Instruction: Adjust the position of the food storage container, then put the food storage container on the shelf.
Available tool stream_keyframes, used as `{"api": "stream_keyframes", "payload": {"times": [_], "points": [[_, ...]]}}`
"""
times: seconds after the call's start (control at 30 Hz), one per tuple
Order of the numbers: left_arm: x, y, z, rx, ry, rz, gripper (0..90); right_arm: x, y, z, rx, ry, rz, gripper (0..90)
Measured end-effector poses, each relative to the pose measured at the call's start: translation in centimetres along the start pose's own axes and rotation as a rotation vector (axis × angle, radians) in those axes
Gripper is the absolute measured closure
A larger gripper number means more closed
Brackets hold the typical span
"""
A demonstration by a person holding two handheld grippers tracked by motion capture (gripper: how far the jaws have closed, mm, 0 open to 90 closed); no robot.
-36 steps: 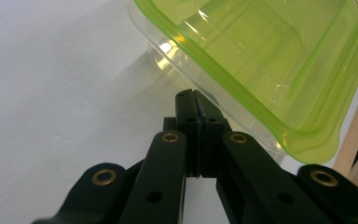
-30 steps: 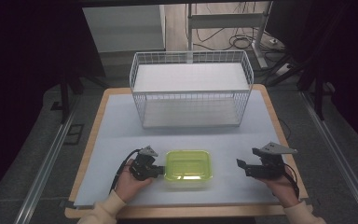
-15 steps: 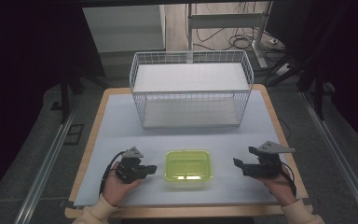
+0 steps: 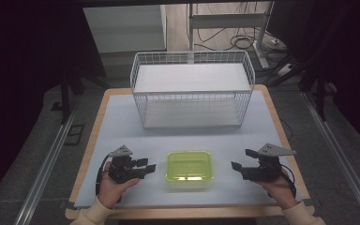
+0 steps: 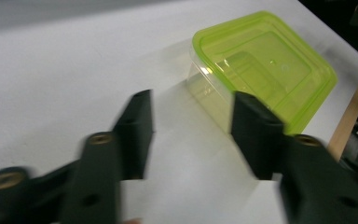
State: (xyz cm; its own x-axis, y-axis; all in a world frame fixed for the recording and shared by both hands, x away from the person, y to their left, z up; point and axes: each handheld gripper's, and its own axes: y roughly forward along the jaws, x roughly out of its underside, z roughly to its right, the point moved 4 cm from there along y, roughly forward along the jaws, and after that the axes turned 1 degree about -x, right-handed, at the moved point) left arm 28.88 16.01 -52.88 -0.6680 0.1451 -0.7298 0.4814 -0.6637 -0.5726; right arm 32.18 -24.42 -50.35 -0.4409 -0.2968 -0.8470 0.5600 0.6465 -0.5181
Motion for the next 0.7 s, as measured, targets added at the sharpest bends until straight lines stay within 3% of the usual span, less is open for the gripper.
{"api": "stream_keyframes", "payload": {"times": [0.13,0.2,0.33,0.47,0.53,0.7], "points": [[-0.2,-0.1,0.2,0.017,-0.019,0.002,32.8,-0.1,0.0,-0.5,-0.038,0.014,0.002,19.4],[-0.3,0.0,0.5,0.044,-0.021,-0.007,33.4,0.0,0.0,-0.7,-0.057,0.03,-0.011,19.4],[-0.5,0.4,1.0,0.054,-0.009,-0.019,34.0,-0.1,0.1,-1.3,-0.088,0.034,-0.013,18.9],[-0.4,0.6,1.4,0.08,-0.028,-0.029,31.5,-0.2,0.3,-2.0,-0.11,0.041,-0.006,18.5],[-0.5,0.7,1.6,0.112,-0.05,-0.031,31.0,-0.2,0.5,-2.3,-0.126,0.041,-0.006,18.5],[-0.8,1.3,2.0,0.14,-0.05,-0.038,31.1,-0.1,1.0,-3.2,-0.179,0.086,-0.025,22.5]]}}
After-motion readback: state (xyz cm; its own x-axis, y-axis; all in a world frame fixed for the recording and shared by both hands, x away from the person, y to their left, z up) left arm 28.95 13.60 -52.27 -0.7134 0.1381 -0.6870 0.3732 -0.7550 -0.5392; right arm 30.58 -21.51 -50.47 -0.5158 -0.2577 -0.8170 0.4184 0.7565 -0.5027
